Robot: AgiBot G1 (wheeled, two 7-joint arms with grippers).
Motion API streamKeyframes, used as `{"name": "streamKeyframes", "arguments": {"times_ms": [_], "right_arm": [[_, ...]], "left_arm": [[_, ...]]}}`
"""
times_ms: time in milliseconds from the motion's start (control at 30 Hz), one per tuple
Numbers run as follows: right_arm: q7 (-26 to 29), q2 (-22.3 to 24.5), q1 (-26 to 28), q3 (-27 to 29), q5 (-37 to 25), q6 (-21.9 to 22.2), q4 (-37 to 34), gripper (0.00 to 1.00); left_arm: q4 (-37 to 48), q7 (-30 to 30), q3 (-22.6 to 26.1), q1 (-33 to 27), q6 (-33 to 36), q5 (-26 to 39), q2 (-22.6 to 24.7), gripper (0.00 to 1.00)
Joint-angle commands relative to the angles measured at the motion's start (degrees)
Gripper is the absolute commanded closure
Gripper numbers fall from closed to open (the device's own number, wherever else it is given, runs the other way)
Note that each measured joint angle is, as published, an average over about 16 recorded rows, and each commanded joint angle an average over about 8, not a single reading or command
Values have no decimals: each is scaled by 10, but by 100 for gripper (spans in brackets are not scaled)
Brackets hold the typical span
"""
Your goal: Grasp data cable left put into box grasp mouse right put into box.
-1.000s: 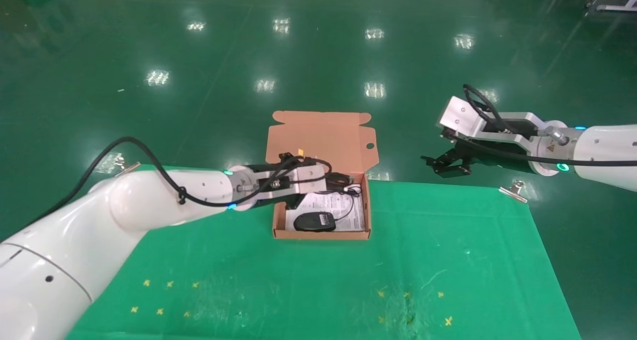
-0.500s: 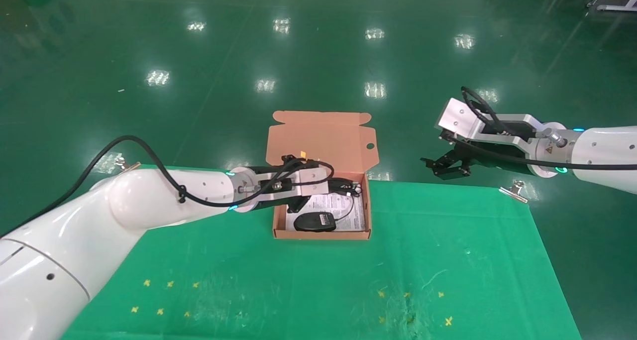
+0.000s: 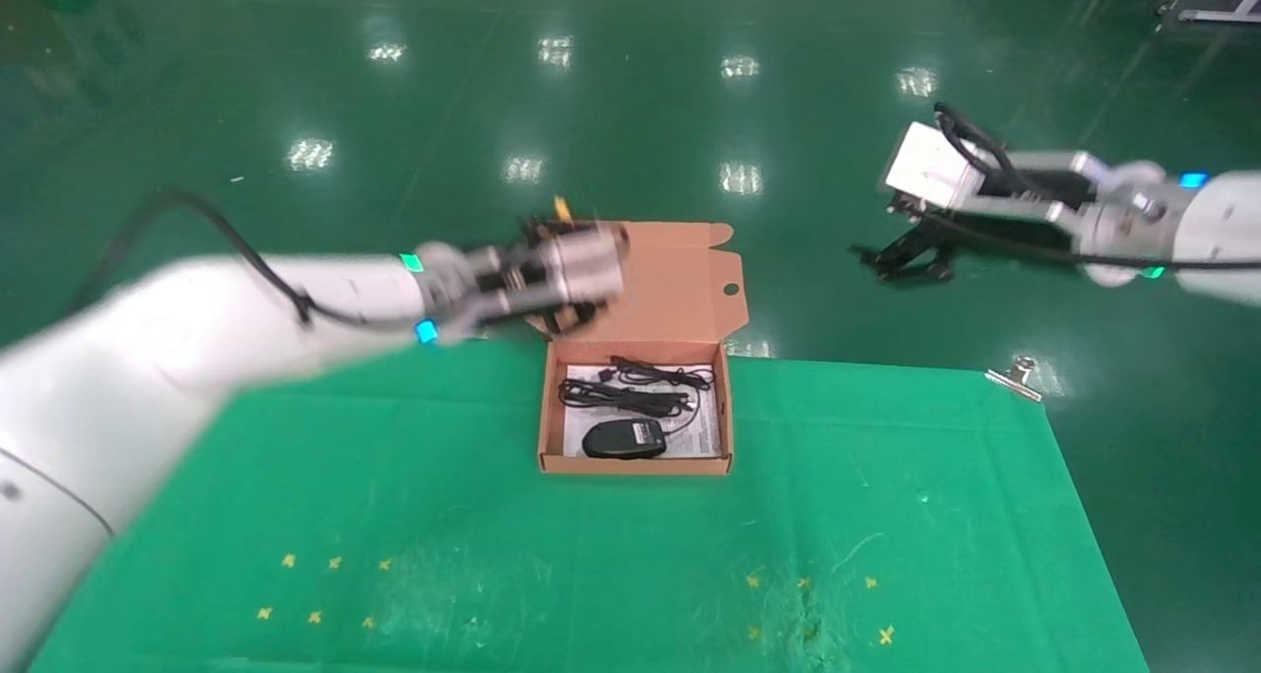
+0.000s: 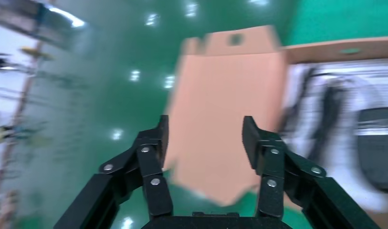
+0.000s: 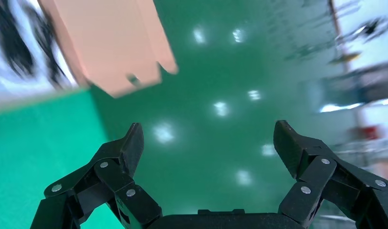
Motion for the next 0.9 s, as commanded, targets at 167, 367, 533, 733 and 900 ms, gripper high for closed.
{"name": "streamKeyframes", "arguments": {"times_ms": [167, 367, 533, 733, 900], "right_arm": [[-19, 2, 23, -7, -26, -10, 7, 0], [-21, 10, 1, 17, 7, -39, 17, 0], [-25, 20, -32, 51, 57, -76, 30, 0], [-30, 33, -72, 93, 117, -119, 45, 0], [-33, 43, -104, 128, 167, -156, 58, 0]], "left_arm": [[7, -5, -5, -27, -3, -2, -6, 0], [-15, -13, -28, -8, 31, -36, -32, 0], [-46, -24, -59, 19, 75, -83, -65, 0], [-84, -36, -97, 52, 128, -140, -105, 0], [-115, -47, -128, 79, 172, -186, -139, 0]]}}
